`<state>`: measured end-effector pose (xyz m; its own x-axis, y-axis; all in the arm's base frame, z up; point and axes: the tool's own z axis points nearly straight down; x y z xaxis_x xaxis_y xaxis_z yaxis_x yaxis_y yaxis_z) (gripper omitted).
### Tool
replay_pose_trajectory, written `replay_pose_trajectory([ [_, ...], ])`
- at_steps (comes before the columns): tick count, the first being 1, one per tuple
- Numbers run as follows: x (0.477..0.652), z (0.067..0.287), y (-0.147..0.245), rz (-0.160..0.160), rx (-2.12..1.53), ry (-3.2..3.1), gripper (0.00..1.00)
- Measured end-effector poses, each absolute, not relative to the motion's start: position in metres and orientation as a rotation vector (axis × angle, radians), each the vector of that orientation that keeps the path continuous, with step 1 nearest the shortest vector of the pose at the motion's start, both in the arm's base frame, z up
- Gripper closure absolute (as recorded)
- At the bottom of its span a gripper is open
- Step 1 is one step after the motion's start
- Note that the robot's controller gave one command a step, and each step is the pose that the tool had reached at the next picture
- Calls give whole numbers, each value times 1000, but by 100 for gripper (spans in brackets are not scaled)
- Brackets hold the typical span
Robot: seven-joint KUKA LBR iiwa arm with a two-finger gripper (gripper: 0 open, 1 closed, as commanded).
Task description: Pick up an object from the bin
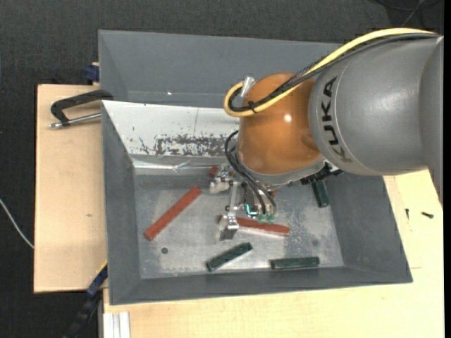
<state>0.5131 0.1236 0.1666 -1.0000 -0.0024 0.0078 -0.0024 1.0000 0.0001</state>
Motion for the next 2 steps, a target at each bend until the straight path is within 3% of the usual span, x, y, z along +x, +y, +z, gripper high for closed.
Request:
replay_pose_trajectory([
  [1,514,170,123,-1,1,-3140,0],
  [2,515,119,104,-4,6,-3148,0],
])
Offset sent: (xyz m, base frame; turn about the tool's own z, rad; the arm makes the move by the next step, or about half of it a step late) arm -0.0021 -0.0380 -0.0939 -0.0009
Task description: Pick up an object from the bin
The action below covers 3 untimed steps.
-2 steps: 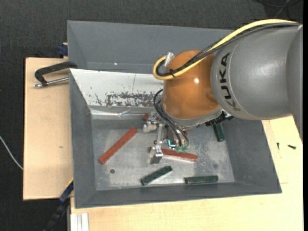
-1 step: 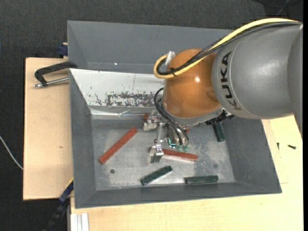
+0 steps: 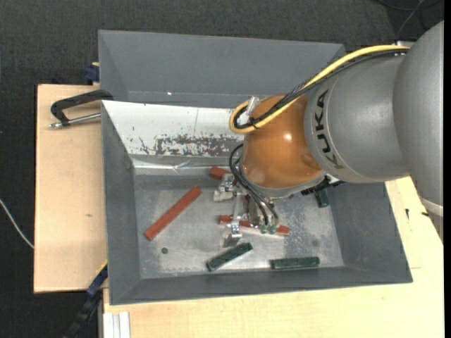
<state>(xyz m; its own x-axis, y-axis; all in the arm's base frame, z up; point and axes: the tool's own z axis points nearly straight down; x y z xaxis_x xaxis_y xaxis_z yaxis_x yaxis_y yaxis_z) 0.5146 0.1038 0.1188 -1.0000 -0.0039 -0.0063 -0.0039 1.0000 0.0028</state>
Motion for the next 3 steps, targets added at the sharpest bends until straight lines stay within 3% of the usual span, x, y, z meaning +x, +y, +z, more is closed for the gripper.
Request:
replay_pose_trajectory([
  [1,521,93,71,5,-32,3142,0],
  [2,558,80,19,2,-31,3139,100],
  [3,558,80,19,2,-31,3139,100],
])
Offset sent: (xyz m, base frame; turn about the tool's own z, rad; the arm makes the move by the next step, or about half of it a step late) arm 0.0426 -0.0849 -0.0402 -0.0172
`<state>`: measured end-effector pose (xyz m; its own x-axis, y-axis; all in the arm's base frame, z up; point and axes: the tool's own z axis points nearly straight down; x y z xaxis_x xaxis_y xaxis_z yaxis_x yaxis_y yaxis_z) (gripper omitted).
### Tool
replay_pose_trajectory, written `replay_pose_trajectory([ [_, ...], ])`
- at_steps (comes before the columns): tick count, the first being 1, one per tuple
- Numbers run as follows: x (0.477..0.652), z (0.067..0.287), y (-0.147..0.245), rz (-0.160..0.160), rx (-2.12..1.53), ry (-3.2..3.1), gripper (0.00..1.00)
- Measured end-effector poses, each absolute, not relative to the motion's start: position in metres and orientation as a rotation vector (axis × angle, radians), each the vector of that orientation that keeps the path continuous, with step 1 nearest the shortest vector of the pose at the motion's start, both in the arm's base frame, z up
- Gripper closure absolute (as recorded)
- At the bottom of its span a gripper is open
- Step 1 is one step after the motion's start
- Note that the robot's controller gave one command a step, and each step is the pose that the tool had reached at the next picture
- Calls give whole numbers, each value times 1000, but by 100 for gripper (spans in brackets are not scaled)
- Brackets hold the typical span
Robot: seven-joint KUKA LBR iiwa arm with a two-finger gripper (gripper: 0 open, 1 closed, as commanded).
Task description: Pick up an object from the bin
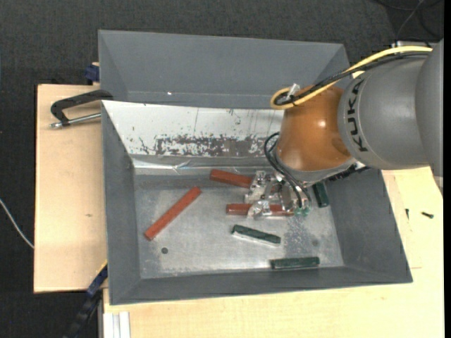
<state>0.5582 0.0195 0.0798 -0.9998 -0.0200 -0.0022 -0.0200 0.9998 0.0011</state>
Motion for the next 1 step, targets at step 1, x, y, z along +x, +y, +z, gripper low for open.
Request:
replay_pose_trajectory([
  [1,550,179,8,2,-34,3136,100],
])
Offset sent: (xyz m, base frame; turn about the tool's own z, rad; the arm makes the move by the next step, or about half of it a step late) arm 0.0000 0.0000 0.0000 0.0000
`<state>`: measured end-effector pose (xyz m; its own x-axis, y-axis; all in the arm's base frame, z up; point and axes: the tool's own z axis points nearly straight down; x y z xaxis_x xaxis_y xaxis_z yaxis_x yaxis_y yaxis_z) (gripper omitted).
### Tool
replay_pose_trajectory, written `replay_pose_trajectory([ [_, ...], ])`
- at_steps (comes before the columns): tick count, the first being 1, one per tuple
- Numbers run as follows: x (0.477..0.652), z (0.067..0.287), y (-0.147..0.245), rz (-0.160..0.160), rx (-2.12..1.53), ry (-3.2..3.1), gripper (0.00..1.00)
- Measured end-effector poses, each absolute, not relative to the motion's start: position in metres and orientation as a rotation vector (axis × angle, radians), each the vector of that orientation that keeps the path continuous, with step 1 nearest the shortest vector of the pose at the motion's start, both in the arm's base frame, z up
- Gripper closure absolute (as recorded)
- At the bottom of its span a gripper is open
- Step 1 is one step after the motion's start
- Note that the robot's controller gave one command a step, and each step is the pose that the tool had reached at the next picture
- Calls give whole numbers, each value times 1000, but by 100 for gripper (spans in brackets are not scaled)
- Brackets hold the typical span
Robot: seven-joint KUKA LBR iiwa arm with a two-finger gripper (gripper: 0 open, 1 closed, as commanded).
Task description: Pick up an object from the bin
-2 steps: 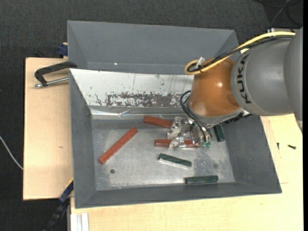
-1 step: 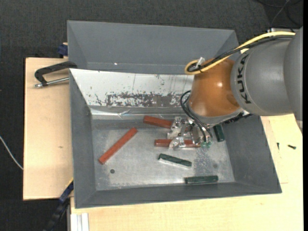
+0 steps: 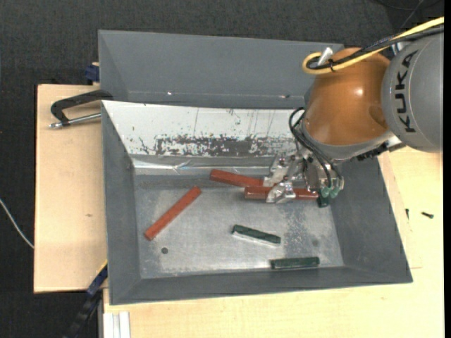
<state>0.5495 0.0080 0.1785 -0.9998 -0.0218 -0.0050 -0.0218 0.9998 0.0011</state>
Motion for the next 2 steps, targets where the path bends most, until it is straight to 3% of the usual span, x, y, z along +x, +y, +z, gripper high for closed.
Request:
replay_pose_trajectory([
  [1,549,179,8,2,-34,3136,100],
  [2,535,243,1,1,-63,3136,100],
])
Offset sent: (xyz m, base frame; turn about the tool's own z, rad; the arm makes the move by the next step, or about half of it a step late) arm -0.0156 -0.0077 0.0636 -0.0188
